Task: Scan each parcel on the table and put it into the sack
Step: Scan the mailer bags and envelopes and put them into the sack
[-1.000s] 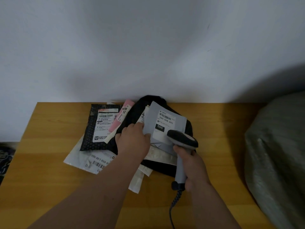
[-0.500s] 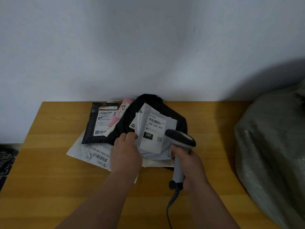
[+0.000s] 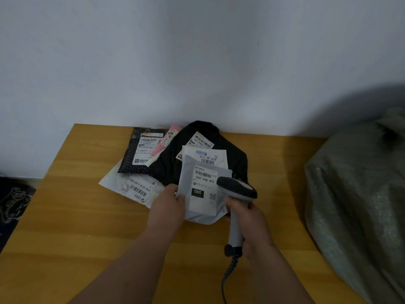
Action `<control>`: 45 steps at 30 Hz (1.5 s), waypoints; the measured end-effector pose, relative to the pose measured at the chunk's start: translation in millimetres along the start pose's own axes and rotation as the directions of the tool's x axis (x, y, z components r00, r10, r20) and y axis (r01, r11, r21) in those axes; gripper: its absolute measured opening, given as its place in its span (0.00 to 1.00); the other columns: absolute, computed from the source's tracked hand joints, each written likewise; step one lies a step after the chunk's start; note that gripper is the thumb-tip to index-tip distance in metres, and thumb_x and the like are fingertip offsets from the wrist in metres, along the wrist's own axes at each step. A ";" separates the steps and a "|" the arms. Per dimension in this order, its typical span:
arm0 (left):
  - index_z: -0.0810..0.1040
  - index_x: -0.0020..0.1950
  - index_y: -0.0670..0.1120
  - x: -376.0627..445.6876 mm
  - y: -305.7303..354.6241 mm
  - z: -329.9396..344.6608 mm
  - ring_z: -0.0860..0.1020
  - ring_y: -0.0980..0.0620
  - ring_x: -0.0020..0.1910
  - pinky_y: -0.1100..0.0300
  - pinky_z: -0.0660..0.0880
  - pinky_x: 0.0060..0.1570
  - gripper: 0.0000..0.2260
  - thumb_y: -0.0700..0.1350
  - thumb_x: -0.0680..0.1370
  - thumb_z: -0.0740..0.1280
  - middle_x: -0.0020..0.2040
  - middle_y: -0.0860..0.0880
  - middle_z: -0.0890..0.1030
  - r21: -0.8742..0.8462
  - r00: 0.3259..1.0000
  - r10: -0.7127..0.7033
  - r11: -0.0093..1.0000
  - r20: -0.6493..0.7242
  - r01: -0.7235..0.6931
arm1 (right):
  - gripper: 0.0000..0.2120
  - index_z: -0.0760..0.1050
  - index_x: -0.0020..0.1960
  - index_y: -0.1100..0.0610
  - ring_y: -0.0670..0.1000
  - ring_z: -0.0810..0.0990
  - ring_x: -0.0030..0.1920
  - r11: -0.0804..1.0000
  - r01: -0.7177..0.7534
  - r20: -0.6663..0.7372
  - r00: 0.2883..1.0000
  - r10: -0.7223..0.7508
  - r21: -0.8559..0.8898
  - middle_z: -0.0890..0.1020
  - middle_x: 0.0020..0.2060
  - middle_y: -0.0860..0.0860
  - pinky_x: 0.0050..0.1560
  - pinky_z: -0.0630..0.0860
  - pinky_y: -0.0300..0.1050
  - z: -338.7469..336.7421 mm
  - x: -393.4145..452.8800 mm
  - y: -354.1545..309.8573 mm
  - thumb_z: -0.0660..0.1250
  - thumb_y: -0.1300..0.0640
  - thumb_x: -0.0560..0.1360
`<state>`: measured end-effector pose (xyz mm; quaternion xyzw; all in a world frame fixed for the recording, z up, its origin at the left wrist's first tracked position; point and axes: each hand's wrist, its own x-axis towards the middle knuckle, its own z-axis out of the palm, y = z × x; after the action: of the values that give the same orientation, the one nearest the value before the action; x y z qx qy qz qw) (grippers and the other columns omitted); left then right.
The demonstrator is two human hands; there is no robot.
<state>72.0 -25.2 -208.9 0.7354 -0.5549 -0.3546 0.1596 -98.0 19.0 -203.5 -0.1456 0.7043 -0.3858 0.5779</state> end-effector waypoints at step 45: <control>0.76 0.58 0.50 -149.9 -22.1 -83.0 0.78 0.54 0.44 0.61 0.71 0.36 0.09 0.40 0.81 0.60 0.48 0.51 0.81 -0.379 0.968 0.193 0.893 -0.162 -0.242 | 0.06 0.77 0.47 0.61 0.50 0.76 0.28 0.930 0.305 0.075 0.942 -0.326 0.206 0.77 0.33 0.55 0.29 0.74 0.42 -12.1 -207.0 17.3 0.68 0.58 0.75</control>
<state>125.7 108.3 -113.3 0.6412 -0.5399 -0.3943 0.3767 -45.1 169.7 -70.1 -0.2213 0.5991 -0.5314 0.5566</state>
